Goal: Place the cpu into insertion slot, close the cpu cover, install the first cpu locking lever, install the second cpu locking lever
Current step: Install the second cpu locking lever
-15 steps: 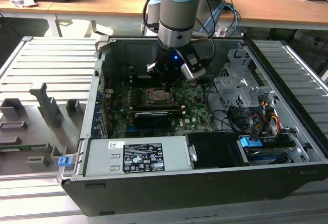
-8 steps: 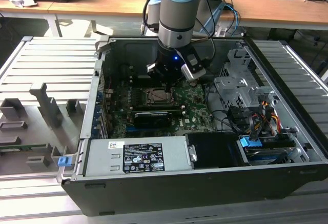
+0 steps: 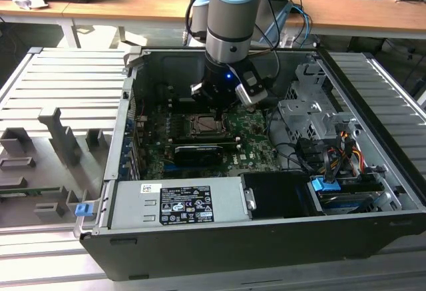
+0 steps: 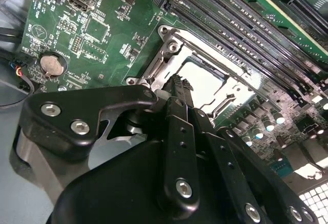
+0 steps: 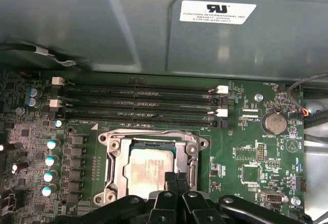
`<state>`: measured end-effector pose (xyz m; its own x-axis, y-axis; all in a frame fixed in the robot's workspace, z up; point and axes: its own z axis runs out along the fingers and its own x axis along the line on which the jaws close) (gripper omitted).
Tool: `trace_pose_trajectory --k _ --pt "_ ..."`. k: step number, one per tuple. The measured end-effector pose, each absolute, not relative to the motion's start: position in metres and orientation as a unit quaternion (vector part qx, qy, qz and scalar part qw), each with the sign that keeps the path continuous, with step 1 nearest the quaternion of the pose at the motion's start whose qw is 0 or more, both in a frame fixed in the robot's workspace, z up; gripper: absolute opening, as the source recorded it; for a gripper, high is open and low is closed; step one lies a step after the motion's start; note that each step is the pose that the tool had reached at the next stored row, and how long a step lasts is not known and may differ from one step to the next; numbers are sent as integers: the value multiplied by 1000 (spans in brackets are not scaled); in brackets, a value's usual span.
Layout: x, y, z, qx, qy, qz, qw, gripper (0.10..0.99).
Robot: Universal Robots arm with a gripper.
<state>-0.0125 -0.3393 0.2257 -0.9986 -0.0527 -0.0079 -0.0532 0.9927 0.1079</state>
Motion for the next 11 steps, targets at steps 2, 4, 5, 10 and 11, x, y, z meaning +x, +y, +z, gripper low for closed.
trace_pose_trajectory --k 2,4,5,10,11 --pt "-12 -340 226 -27 998 54 3 106" --pt "-12 -341 226 -27 998 54 3 106" --pt "-12 -341 226 -27 998 54 3 106" --pt "-13 -343 227 -26 998 54 3 106" --pt "-12 -343 228 -26 998 54 3 106"
